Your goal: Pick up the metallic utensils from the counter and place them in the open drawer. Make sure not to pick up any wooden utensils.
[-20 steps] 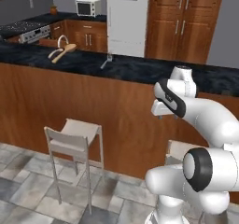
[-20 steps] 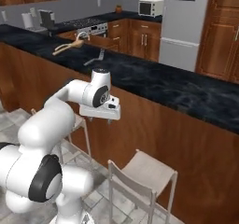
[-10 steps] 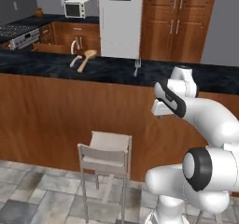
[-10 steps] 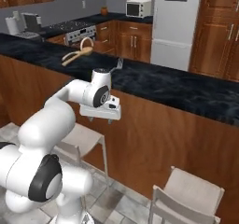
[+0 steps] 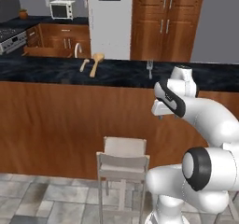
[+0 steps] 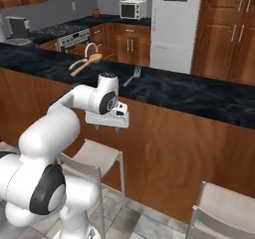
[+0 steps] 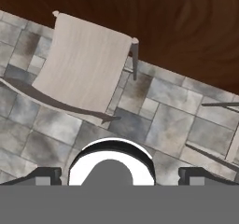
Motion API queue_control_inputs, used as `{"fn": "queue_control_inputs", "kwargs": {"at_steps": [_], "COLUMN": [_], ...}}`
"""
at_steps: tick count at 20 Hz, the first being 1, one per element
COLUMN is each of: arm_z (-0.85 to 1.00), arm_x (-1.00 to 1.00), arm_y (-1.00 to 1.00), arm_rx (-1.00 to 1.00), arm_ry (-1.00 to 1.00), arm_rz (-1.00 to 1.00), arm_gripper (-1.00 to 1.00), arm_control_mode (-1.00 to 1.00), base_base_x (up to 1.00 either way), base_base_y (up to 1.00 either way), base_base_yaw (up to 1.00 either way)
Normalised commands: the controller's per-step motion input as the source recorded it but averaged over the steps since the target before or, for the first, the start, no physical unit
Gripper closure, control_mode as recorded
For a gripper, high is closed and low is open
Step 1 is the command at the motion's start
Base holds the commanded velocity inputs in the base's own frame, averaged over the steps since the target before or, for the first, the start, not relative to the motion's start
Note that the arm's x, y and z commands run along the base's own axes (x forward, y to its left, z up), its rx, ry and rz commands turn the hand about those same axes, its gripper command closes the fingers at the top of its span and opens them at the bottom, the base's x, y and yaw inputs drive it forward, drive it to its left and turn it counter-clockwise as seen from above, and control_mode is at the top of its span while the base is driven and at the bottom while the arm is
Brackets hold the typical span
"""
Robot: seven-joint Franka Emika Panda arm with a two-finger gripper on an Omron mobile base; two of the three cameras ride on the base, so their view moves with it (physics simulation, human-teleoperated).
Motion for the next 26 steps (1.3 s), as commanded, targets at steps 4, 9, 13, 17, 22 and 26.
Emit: {"fn": "queue_control_inputs", "kwargs": {"at_steps": [4, 9, 13, 17, 22, 26], "arm_z": [0.00, 0.00, 0.00, 0.00, 0.00, 0.00], "arm_x": [0.00, 0.00, 0.00, 0.00, 0.00, 0.00], "arm_y": [0.00, 0.00, 0.00, 0.00, 0.00, 0.00], "arm_rx": [0.00, 0.00, 0.00, 0.00, 0.00, 0.00], "arm_ry": [0.00, 0.00, 0.00, 0.00, 0.00, 0.00], "arm_rz": [0.00, 0.00, 0.00, 0.00, 0.00, 0.00], "arm_gripper": [-1.00, -1.00, -1.00, -1.00, -1.00, -1.00], "arm_control_mode": [1.00, 1.00, 1.00, 1.00, 1.00, 1.00], "base_base_x": [0.00, 0.10, 0.40, 0.54, 0.62, 0.60], "base_base_y": [-0.03, 0.00, 0.15, 0.36, 0.43, 0.52], "base_base_yaw": [-0.16, -0.16, -0.19, -0.19, -0.19, -0.18]}}
